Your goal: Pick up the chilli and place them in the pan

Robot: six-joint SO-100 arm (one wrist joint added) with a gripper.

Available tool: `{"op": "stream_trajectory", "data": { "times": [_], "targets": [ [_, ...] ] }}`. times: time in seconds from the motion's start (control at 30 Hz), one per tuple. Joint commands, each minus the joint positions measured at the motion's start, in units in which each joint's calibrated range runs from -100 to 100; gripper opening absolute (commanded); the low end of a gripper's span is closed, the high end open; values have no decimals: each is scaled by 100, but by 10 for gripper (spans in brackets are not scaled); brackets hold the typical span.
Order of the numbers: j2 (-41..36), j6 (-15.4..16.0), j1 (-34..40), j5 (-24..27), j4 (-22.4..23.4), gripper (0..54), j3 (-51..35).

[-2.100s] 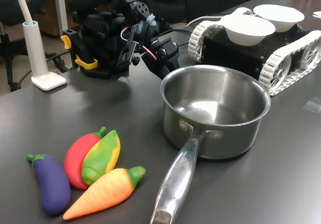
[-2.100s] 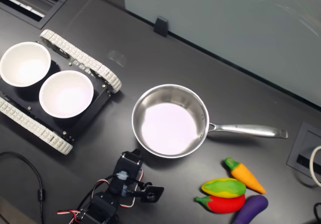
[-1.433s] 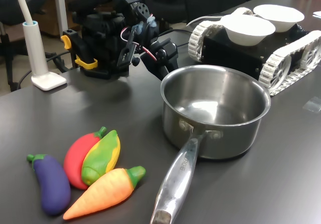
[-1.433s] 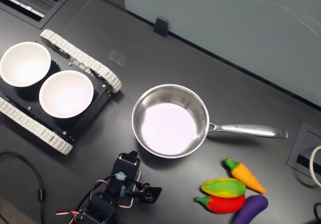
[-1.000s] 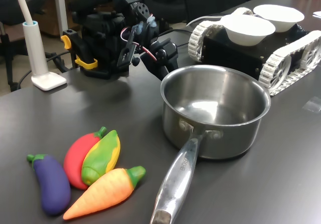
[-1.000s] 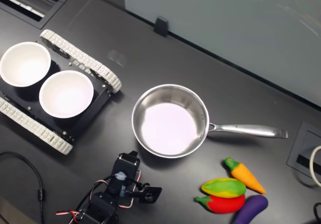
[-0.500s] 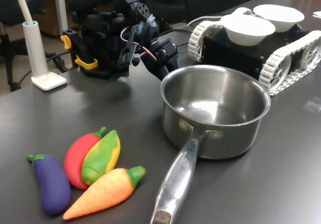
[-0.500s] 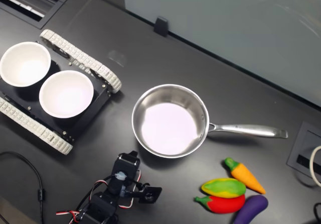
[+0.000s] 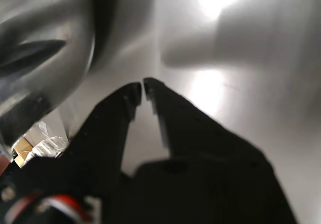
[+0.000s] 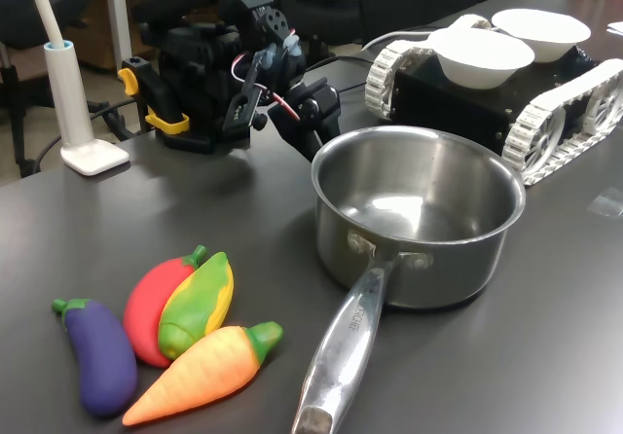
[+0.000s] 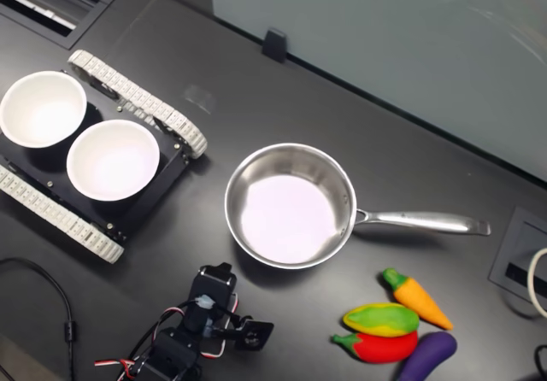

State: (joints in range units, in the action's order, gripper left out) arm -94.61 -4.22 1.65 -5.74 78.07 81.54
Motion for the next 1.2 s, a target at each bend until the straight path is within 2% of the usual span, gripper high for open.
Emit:
{"op": "stream_trajectory", "data": {
  "times": [0.0,0.73,1.17],
  "targets": [
    [-83,61,-16,-103,138,0,-734],
    [-75,69,-521,-259,1127,0,-1598],
    [1376,271,-956,-400,1221,0,-2888]
  ]
}}
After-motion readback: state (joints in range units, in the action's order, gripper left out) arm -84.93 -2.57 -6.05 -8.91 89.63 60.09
